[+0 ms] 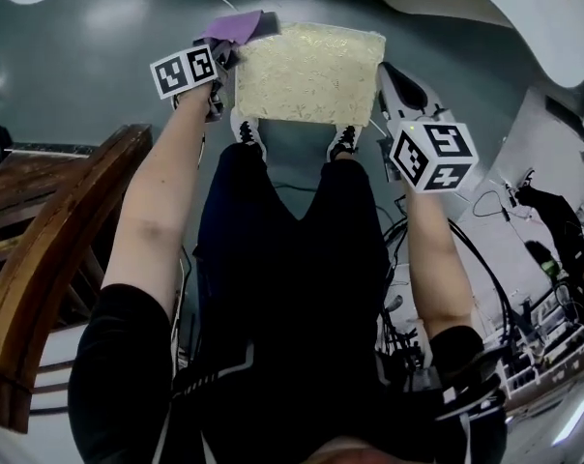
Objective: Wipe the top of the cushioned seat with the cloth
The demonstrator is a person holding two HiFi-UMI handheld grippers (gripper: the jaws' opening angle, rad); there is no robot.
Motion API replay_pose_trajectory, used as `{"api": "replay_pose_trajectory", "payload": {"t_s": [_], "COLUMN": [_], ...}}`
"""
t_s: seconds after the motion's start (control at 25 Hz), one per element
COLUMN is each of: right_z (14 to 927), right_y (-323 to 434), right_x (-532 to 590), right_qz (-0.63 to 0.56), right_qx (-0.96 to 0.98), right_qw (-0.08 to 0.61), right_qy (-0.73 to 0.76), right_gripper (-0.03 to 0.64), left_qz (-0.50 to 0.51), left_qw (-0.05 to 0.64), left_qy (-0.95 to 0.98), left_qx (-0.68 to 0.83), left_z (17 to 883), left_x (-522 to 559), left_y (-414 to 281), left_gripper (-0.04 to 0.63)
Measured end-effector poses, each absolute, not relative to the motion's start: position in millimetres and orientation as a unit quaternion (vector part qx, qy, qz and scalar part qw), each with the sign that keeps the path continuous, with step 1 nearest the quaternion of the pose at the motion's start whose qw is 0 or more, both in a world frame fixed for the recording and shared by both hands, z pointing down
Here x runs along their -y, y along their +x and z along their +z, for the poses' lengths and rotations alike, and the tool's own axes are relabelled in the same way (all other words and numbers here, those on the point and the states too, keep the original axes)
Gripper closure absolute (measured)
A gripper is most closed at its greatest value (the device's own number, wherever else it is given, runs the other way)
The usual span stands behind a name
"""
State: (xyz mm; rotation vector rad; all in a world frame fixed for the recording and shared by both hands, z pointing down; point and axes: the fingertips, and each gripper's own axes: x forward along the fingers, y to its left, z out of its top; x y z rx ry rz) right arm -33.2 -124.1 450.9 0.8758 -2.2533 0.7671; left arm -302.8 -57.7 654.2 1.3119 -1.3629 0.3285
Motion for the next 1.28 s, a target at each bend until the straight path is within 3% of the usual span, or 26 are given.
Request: {"api": "replay_pose_trajectory", "payload": {"t_s": [0.72,0.88,1.04,1.28], "right_z": [280,235,189,120], "right_y": [-28,-20,-11,0], "right_x": [139,139,139,143], "right_qz": [0.204,0.181,0.175,0.151], "right_qx": [0.891,0.898,0.907,0.917], "right_qw": [0.247,0.241,0.212,0.172], "right_qy": [0.323,0.319,0.319,0.326], "right_gripper": [0.611,0.611,0.611,0.611], "left_qz": [0.013,0.028,-0.055,-0.074], "left_qw": [0.503,0.444,0.41,0.298], "left_qy": [0.659,0.719,0.748,0.76], "left_qx": [0.56,0.535,0.519,0.573], "left_z": [422,358,274,172], "left_x": [45,48,56,61], "left_y": [-288,-270,-256,-259], "left_gripper": [0.548,0.548,0.548,0.548]}}
